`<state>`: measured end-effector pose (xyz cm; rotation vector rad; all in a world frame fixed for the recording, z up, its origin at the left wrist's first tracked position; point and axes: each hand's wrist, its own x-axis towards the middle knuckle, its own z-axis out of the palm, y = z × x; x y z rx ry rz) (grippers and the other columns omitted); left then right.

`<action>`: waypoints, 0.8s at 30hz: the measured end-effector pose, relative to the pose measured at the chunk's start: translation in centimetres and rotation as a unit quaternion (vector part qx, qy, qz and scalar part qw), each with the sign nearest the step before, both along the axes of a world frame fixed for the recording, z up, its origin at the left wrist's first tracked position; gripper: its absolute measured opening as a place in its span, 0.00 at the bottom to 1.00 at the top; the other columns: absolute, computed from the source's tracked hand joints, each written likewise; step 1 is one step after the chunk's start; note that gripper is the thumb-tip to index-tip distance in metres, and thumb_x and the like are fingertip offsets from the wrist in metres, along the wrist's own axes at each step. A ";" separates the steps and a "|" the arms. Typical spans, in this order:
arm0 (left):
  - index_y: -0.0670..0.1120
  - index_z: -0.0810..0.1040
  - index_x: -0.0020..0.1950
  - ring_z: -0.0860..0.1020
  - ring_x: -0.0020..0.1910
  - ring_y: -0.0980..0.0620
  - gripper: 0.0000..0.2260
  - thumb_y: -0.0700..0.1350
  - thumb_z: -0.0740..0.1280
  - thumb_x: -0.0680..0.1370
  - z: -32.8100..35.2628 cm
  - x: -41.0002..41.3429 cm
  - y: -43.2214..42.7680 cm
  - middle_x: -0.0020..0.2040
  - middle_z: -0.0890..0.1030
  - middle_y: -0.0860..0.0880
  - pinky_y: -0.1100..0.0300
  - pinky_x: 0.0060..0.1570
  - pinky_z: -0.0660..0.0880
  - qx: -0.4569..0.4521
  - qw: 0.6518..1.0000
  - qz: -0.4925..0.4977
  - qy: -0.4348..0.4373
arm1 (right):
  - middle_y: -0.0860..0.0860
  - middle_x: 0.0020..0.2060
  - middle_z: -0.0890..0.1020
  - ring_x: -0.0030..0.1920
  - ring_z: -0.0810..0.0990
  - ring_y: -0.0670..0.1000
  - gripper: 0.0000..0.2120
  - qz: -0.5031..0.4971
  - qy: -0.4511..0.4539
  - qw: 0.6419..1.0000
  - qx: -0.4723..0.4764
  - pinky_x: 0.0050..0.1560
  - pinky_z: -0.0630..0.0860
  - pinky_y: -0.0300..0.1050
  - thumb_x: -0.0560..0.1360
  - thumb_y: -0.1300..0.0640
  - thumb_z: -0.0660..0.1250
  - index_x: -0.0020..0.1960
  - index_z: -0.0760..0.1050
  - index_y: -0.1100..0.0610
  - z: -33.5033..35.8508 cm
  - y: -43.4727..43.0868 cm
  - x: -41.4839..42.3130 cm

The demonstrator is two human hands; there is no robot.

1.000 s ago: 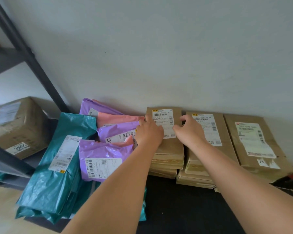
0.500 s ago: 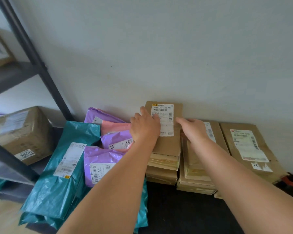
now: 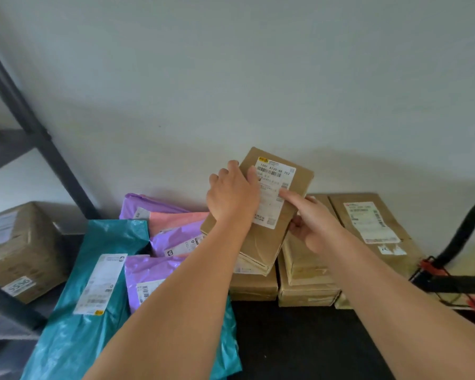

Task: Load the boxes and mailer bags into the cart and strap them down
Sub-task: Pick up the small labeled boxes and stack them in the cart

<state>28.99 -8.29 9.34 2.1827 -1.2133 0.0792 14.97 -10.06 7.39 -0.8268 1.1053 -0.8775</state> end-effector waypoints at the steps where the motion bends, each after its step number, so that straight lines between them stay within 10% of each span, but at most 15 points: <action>1: 0.46 0.71 0.64 0.71 0.59 0.43 0.20 0.58 0.52 0.81 0.2 -0.4 -0.1 0.58 0.77 0.45 0.51 0.45 0.64 -0.001 1.000 -0.008 -0.006 | 0.52 0.49 0.86 0.45 0.83 0.50 0.24 -0.012 -0.001 1.000 -0.003 0.37 0.76 0.40 0.69 0.51 0.78 0.62 0.76 0.56 0.1 0.2 -0.5; 7: 0.45 0.74 0.59 0.73 0.55 0.43 0.22 0.59 0.50 0.81 1.5 -4.0 -0.6 0.55 0.78 0.45 0.52 0.45 0.64 0.017 0.998 -0.055 -0.014 | 0.52 0.49 0.86 0.37 0.81 0.46 0.29 -0.084 0.011 0.996 -0.030 0.28 0.74 0.37 0.65 0.48 0.79 0.62 0.77 0.56 1.1 1.6 -4.5; 11: 0.47 0.76 0.54 0.74 0.44 0.46 0.27 0.66 0.48 0.79 2.7 -7.0 -1.0 0.47 0.79 0.48 0.54 0.41 0.66 0.079 0.992 -0.097 0.008 | 0.51 0.48 0.86 0.49 0.85 0.53 0.30 -0.111 -0.001 0.993 -0.040 0.48 0.82 0.47 0.65 0.47 0.80 0.62 0.76 0.56 1.7 2.3 -9.3; 18: 0.47 0.78 0.53 0.78 0.45 0.46 0.36 0.75 0.47 0.72 3.0 -16.4 0.0 0.47 0.81 0.49 0.54 0.41 0.71 0.152 0.973 -0.166 0.055 | 0.53 0.49 0.86 0.49 0.84 0.54 0.28 -0.156 0.025 0.986 -0.047 0.44 0.82 0.47 0.67 0.44 0.77 0.62 0.76 0.55 1.7 5.0 -19.9; 24: 0.49 0.75 0.69 0.75 0.63 0.42 0.44 0.79 0.51 0.68 3.3 -26.3 2.7 0.66 0.77 0.45 0.44 0.65 0.70 0.216 0.904 -0.278 0.242 | 0.53 0.48 0.86 0.50 0.85 0.55 0.30 -0.225 0.042 0.973 -0.031 0.51 0.82 0.52 0.66 0.42 0.77 0.62 0.76 0.55 1.1 9.0 -30.5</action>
